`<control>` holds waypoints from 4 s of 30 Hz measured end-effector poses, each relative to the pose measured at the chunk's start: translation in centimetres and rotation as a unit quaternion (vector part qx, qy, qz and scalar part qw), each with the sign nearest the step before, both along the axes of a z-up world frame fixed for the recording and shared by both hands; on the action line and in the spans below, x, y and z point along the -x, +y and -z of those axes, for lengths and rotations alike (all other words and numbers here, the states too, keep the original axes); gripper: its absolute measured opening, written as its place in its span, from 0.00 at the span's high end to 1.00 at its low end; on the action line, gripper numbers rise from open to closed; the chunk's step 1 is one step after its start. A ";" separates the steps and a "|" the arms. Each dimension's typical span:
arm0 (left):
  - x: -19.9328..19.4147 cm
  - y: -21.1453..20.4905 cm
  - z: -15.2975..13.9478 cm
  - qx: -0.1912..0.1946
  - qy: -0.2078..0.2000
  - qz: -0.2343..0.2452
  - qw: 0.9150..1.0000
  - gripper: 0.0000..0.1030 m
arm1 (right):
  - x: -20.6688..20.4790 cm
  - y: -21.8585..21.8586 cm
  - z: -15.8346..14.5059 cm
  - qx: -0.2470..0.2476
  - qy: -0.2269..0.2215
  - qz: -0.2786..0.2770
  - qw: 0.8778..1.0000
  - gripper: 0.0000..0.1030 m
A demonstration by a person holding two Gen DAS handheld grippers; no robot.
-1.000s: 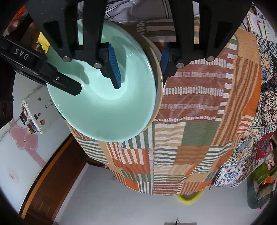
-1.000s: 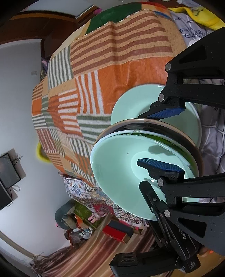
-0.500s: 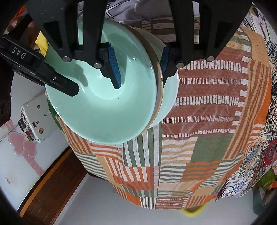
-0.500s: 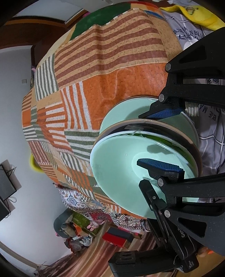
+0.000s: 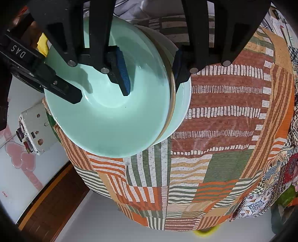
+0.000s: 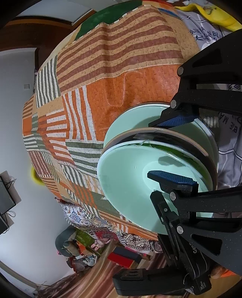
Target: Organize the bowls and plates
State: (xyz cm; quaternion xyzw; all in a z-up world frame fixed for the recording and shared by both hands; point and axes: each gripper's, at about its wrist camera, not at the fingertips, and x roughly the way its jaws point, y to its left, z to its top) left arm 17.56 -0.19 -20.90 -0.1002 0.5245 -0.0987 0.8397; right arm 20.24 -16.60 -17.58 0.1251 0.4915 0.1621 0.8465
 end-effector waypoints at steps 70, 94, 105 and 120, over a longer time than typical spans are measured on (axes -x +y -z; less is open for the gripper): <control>18.2 0.0 -20.2 -0.070 -0.403 -0.053 0.911 0.01 | 12.7 -1.3 -16.5 0.025 -0.345 0.001 0.938 0.01; 18.7 -0.9 -20.3 -0.078 -0.412 -0.046 0.907 0.00 | 13.5 -2.1 -16.5 0.018 -0.351 -0.001 0.936 0.00; 18.7 -0.7 -20.4 -0.073 -0.413 -0.039 0.907 0.00 | 13.5 -2.0 -16.5 0.022 -0.351 -0.003 0.936 0.00; 18.6 -0.6 -20.4 -0.069 -0.412 -0.032 0.908 0.00 | 13.3 -2.0 -16.4 0.023 -0.347 -0.006 0.938 0.00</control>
